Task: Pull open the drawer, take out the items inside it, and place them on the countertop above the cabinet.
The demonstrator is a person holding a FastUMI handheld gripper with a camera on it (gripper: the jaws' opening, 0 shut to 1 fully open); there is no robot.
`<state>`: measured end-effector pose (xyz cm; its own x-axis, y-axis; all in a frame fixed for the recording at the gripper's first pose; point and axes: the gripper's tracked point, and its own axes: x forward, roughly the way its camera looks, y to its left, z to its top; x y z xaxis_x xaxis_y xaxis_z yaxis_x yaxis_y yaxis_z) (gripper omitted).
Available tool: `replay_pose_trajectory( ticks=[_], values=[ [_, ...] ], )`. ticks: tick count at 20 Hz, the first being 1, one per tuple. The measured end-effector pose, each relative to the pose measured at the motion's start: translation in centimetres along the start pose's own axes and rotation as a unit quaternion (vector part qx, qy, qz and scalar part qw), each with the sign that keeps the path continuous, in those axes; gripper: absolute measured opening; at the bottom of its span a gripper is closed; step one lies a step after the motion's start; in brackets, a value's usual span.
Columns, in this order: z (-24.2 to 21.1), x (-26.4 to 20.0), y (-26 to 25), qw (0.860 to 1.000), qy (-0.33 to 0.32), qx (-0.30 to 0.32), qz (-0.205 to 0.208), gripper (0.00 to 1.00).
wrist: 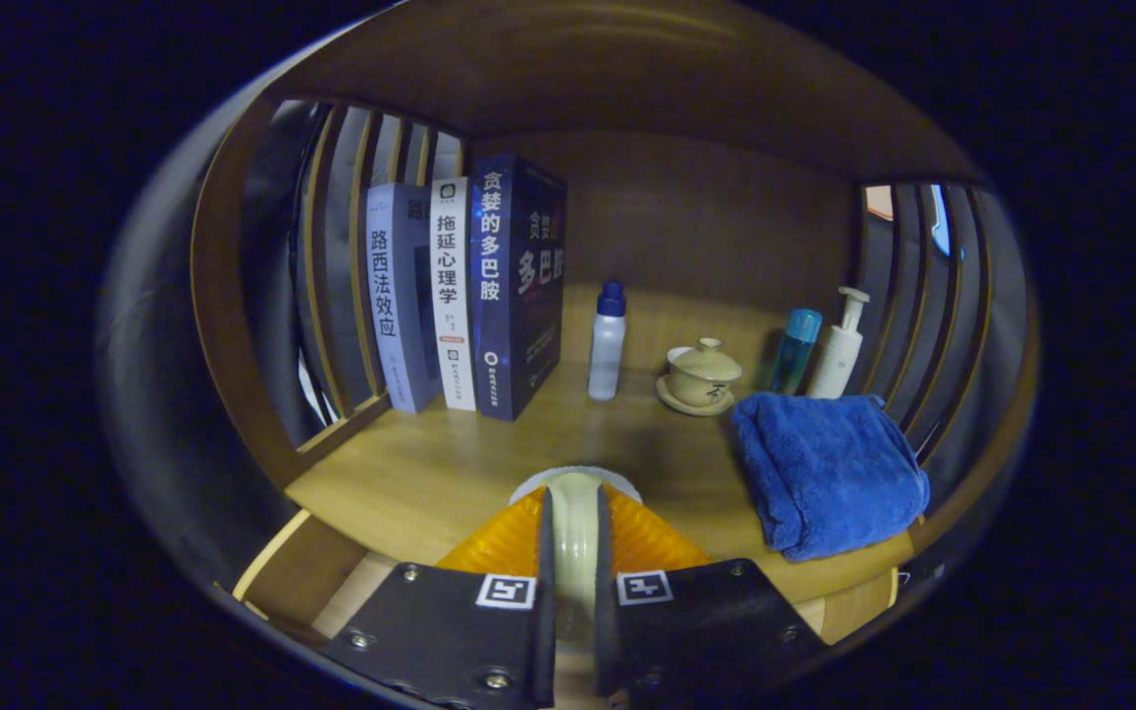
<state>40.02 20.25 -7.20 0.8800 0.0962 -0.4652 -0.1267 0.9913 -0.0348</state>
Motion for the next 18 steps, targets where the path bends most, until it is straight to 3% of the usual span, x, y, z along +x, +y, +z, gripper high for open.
replay_pose_trajectory(
  ticks=[18],
  values=[
    [2.0, 7.5, -3.8, 0.996, -0.031, -0.003, -0.089, 0.16]
  ],
)
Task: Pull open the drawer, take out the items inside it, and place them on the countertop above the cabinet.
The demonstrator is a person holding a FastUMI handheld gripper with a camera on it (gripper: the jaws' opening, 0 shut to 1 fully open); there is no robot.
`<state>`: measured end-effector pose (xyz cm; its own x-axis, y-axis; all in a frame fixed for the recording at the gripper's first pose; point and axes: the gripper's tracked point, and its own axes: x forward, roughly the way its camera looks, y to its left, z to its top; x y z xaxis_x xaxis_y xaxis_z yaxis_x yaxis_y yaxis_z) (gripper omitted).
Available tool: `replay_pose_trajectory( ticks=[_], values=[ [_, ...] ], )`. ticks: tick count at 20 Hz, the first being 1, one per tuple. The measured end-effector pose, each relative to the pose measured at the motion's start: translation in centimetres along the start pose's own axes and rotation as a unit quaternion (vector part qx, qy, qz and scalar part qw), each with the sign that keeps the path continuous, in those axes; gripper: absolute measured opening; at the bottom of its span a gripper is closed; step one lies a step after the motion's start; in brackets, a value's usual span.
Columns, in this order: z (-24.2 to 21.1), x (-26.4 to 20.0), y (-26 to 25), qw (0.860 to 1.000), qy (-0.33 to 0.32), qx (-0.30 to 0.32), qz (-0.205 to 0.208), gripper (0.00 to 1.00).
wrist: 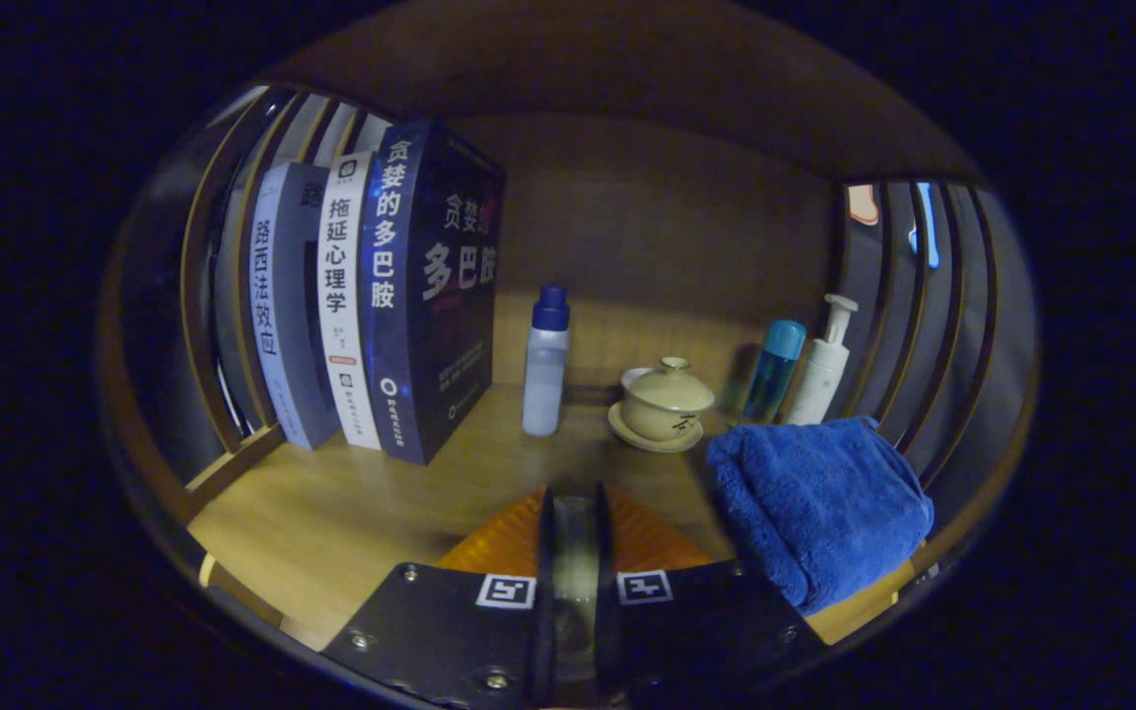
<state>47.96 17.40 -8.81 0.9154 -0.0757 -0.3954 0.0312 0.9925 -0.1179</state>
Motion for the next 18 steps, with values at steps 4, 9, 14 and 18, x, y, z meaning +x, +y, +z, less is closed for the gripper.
replay_pose_trajectory(
  ticks=[4, 9, 14, 18],
  values=[
    [0.1, 0.1, -0.1, 1.0, -0.004, 0.0, -0.008, 0.16],
    [0.1, 0.0, -0.3, 1.0, -0.012, -0.006, -0.011, 0.22],
    [-0.6, 0.1, 0.3, 1.0, -0.006, 0.017, 0.003, 0.27],
    [0.5, -0.5, 0.6, 0.999, -0.025, 0.036, 0.019, 0.37]
  ],
)
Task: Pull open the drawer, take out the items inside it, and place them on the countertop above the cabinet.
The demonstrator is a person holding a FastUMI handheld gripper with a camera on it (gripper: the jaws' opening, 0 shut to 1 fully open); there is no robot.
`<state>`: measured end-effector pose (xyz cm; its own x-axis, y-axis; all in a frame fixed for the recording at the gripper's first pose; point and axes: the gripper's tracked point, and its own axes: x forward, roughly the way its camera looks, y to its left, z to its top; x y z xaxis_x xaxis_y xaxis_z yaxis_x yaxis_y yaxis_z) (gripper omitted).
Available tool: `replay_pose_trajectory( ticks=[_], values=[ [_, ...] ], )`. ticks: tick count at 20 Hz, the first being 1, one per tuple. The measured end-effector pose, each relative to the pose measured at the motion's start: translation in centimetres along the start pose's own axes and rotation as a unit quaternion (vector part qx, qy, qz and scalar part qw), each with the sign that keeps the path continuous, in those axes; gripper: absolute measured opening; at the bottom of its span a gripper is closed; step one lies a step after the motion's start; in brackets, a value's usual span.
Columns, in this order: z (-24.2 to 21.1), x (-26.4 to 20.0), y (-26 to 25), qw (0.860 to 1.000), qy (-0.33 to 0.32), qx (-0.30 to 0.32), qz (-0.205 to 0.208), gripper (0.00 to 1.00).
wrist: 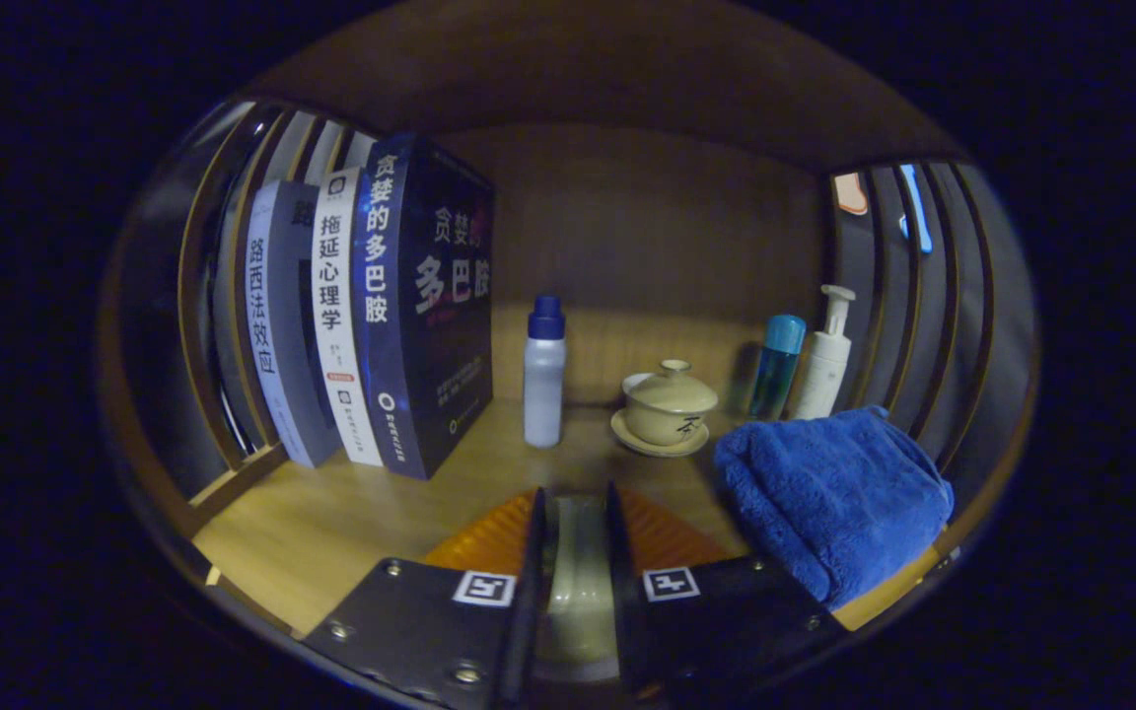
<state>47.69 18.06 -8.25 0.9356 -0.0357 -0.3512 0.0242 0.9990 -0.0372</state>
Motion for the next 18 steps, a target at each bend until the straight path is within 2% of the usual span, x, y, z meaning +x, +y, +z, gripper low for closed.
replay_pose_trajectory(
  ticks=[6, 9, 13, 18],
  values=[
    [3.4, -3.7, 0.5, 0.998, -0.062, -0.021, 0.012, 0.72],
    [3.9, -6.8, 1.0, 0.995, -0.082, -0.049, 0.027, 0.98],
    [4.0, -12.5, 1.3, 0.991, -0.117, -0.057, 0.04, 0.98],
    [1.4, -19.3, 1.0, 0.99, -0.121, -0.039, 0.058, 0.98]
  ],
)
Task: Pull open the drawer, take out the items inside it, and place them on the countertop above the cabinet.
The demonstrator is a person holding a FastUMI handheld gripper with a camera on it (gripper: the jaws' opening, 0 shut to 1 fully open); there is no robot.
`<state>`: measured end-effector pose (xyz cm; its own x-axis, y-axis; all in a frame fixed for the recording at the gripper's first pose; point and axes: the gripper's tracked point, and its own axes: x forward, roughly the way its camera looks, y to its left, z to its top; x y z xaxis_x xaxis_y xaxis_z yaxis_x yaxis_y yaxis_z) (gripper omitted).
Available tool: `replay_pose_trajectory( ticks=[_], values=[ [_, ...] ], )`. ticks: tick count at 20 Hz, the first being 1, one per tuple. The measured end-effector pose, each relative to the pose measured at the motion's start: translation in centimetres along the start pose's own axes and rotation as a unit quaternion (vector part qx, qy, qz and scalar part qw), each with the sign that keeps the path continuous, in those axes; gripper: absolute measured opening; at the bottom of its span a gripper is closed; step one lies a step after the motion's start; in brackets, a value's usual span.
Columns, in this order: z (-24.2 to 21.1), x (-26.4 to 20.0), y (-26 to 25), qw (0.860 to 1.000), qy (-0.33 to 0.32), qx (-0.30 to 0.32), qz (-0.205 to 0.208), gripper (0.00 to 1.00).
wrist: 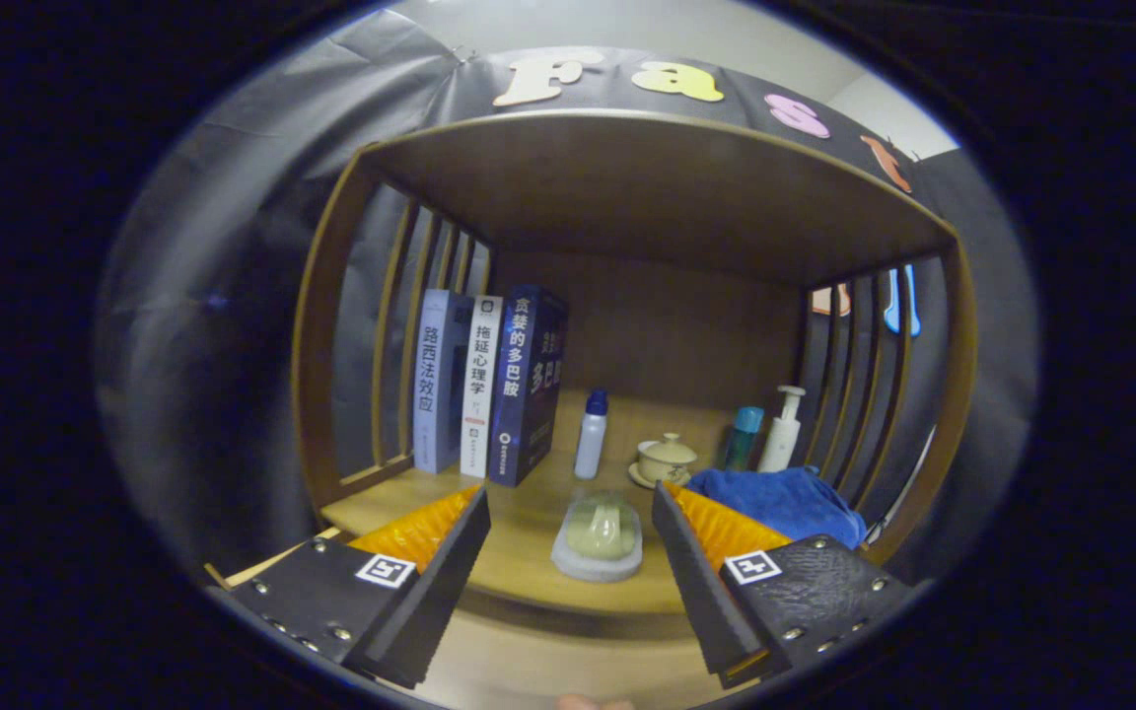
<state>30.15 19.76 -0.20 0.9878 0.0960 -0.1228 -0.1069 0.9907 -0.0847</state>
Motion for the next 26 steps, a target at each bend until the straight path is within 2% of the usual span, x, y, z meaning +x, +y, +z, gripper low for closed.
replay_pose_trajectory(
  ticks=[5, 10, 15, 21, 26],
  values=[
    [-2.7, -6.1, -0.5, 1.0, 0.01, 0.016, -0.011, 0.98],
    [-4.8, -11.8, -1.0, 0.999, -0.004, -0.002, -0.037, 0.98],
    [-7.7, -16.5, 1.1, 0.999, 0.008, -0.005, -0.033, 0.98],
    [-11.3, -18.6, 1.7, 0.998, 0.043, 0.003, -0.041, 0.99],
    [-13.8, -17.8, 0.2, 0.995, 0.078, 0.023, -0.061, 0.99]
  ],
)
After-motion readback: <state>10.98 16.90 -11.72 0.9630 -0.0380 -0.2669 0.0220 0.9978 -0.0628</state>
